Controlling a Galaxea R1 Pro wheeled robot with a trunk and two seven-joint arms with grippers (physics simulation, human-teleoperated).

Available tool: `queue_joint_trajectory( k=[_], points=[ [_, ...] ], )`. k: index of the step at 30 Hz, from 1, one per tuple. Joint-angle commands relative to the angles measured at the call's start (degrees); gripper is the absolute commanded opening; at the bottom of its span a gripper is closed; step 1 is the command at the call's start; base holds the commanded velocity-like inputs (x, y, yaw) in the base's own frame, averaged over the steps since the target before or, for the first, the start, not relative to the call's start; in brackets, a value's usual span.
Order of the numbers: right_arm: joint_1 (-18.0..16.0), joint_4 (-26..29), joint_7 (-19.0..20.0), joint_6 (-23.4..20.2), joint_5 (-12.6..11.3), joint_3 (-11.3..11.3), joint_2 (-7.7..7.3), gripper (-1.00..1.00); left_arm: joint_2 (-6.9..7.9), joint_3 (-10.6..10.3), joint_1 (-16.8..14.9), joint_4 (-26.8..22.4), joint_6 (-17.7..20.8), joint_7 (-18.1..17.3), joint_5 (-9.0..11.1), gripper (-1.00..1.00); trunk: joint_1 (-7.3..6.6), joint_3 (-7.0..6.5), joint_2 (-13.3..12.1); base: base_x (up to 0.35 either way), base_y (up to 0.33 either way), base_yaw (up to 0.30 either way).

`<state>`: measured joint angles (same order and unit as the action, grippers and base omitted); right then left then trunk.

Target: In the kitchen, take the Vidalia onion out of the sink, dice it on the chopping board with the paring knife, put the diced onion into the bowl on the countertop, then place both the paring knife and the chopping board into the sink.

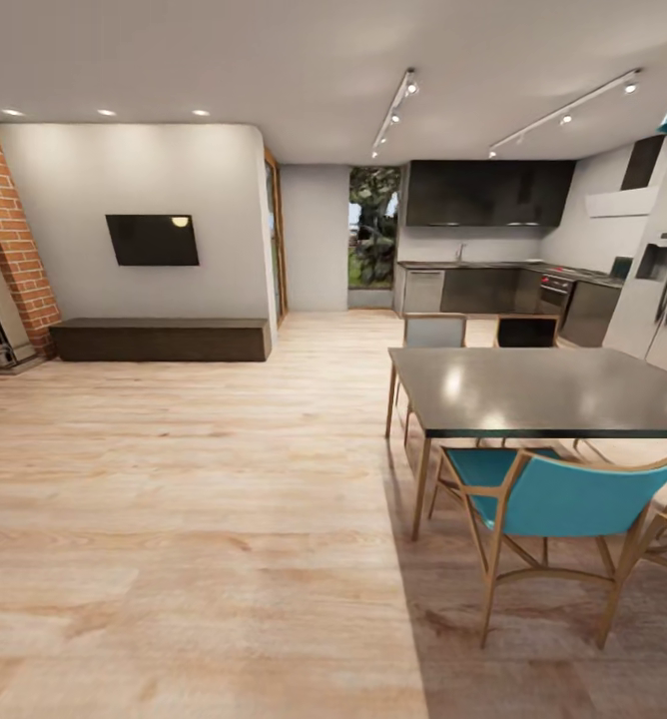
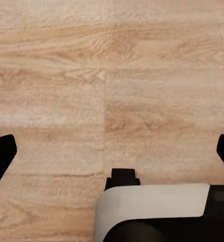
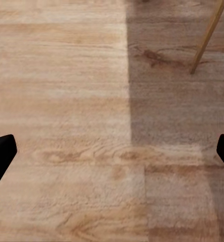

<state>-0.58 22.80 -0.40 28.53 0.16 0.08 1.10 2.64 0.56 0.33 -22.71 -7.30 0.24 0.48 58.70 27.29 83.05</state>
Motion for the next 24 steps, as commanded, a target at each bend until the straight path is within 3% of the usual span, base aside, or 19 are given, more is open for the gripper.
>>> queue_joint_trajectory(
  k=[1,24],
  points=[
    [0.0,0.0,0.0,0.2,0.0,0.0,0.01,1.00,0.00,0.1,0.0,-0.1,-0.1,0.0,0.0,1.00,0.03,0.05,0.0,0.235,0.204,0.008],
    [0.0,0.0,0.0,0.2,0.0,0.1,0.05,1.00,0.00,0.1,0.0,-0.1,-0.1,0.0,0.0,1.00,0.03,0.05,0.0,0.237,0.202,0.001]
  ],
)
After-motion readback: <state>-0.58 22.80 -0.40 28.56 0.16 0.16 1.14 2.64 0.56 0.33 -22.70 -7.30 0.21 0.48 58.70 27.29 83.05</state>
